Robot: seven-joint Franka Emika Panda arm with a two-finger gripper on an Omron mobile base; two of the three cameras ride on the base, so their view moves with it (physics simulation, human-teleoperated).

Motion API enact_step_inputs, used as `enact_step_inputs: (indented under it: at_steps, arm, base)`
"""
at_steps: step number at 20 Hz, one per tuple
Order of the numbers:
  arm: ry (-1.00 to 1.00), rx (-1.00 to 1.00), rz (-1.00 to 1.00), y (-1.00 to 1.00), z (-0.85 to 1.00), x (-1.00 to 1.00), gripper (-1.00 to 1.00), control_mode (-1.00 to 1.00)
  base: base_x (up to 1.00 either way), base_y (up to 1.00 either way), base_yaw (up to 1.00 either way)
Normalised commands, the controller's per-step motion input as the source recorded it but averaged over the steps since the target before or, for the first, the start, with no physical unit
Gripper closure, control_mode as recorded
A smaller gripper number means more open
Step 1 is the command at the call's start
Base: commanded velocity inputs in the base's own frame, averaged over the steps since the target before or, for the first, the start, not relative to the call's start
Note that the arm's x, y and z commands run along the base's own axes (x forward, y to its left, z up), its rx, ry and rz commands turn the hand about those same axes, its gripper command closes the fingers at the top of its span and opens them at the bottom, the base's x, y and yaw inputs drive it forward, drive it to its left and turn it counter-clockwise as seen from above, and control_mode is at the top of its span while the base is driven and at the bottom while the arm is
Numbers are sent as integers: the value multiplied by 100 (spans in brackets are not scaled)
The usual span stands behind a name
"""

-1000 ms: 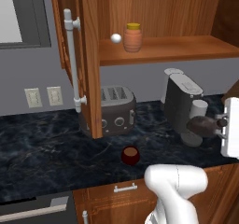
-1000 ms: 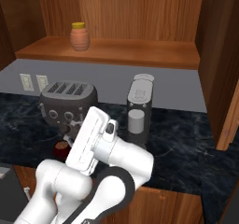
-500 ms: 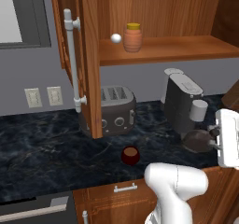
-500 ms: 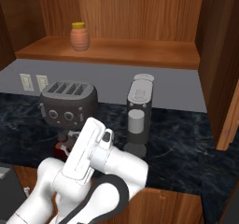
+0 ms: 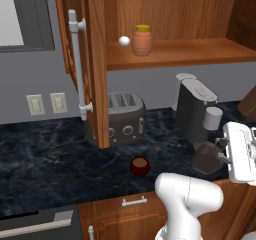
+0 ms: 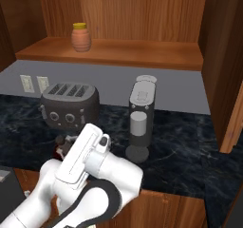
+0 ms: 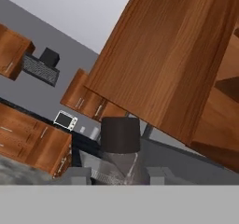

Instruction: Pick the syrup bottle and honey bottle from the cabinet and place them next to the mug.

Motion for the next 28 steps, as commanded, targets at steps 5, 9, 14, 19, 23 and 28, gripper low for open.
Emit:
enact_step_inputs:
  at_steps: [5,9,14,19,23,28]
  arm:
    - [11,0,0,19,0,11,100,-100]
    - [14,0,0,25,0,32,100,-100]
    - [15,0,0,24,0,34,100,-100]
    - [14,0,0,20,0,35,100,-100]
    - [2,0,0,2,0,7,100,-100]
    - [0,0,0,0,-6,32,100,-100]
  base:
    - [0,0,0]
    - [0,0,0]
    - [0,0,0]
    - [0,0,0]
    - [0,0,0]
    - [0,0,0]
